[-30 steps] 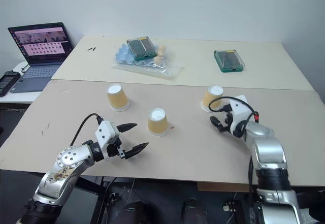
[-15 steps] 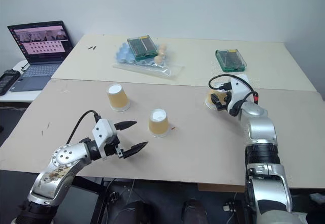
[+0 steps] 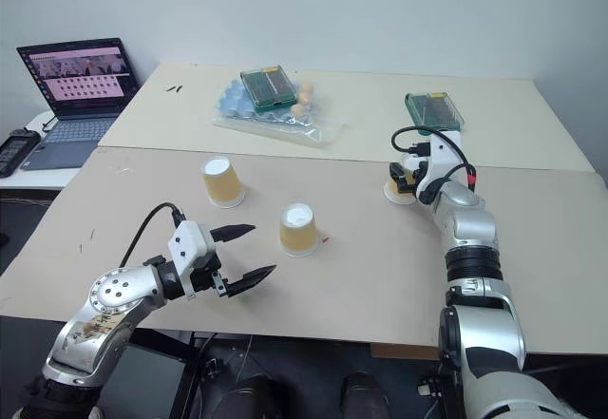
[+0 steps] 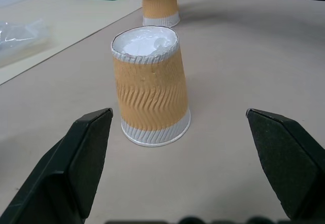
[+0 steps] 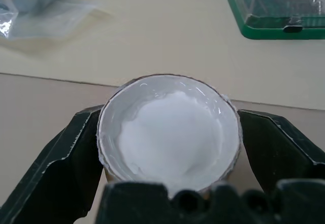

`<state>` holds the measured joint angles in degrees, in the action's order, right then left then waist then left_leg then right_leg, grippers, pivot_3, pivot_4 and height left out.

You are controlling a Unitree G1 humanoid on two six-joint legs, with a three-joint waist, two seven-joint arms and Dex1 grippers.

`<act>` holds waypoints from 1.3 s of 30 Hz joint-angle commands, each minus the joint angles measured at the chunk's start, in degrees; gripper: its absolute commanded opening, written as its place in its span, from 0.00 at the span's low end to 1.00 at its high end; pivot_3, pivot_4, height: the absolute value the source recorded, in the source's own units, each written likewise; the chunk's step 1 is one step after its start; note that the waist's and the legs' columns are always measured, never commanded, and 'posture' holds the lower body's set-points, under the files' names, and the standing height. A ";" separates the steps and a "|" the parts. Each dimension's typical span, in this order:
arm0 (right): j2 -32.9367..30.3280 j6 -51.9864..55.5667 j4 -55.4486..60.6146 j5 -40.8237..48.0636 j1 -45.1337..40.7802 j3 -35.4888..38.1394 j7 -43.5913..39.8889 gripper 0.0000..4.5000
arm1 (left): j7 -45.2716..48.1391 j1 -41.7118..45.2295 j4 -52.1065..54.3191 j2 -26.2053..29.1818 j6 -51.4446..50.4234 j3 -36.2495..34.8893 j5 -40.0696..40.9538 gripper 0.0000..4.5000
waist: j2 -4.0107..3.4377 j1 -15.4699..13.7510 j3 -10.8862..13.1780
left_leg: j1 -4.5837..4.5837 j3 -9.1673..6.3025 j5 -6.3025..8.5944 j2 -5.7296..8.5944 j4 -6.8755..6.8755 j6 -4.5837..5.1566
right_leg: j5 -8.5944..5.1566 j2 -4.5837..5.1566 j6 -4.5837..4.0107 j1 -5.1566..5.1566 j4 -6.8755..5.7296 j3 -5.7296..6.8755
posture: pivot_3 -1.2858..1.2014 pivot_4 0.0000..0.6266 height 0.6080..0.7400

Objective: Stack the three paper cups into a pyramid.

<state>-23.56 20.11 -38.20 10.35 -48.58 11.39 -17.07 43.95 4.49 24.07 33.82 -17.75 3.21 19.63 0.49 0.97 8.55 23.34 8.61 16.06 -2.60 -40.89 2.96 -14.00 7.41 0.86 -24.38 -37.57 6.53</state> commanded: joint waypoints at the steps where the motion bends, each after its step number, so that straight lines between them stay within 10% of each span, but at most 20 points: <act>1: -0.34 -2.82 1.22 0.20 -1.69 0.39 -0.65 0.85 | 0.24 -0.07 2.96 0.67 0.15 -1.08 0.55 1.00 | -0.01 0.03 0.00 | 0.00 0.00 0.00 0.00 0.00 0.00 | 0.00 0.00 0.00 0.00 0.00 0.00 | 0.52 0.24 0.75; 5: -0.94 -1.07 9.09 1.66 0.07 -0.47 -4.53 0.60 | 0.06 -0.10 3.03 0.86 -0.08 -1.11 0.52 1.00 | -0.09 -0.01 0.06 | 0.02 0.00 0.00 0.00 0.00 0.00 | 0.00 0.00 0.00 -0.01 0.00 -0.01 | 0.52 0.24 0.75; 18: -17.44 8.95 42.19 10.52 16.86 -13.19 -40.57 0.60 | -0.48 0.70 3.84 0.86 -1.86 -1.06 0.66 1.00 | -0.18 -0.23 0.12 | -0.03 -0.10 0.05 -0.03 0.05 0.07 | -0.01 0.00 0.02 0.14 0.27 0.11 | 0.52 0.24 0.75; 39: -7.51 4.09 35.17 3.99 13.81 -21.32 -40.82 0.60 | -1.52 -0.23 5.16 0.93 -2.78 -1.91 0.33 1.00 | -0.17 -0.28 0.13 | -0.04 -0.11 0.05 -0.02 0.03 0.07 | 0.02 0.00 -0.02 0.18 0.30 0.17 | 0.52 0.24 0.75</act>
<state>-31.50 25.19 -2.75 14.73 -33.89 -9.96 -58.34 42.72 4.21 26.67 34.37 -20.41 2.18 19.63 0.32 0.70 8.67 23.30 8.51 16.10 -2.62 -40.86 3.02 -13.98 7.41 0.83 -24.20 -37.28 6.70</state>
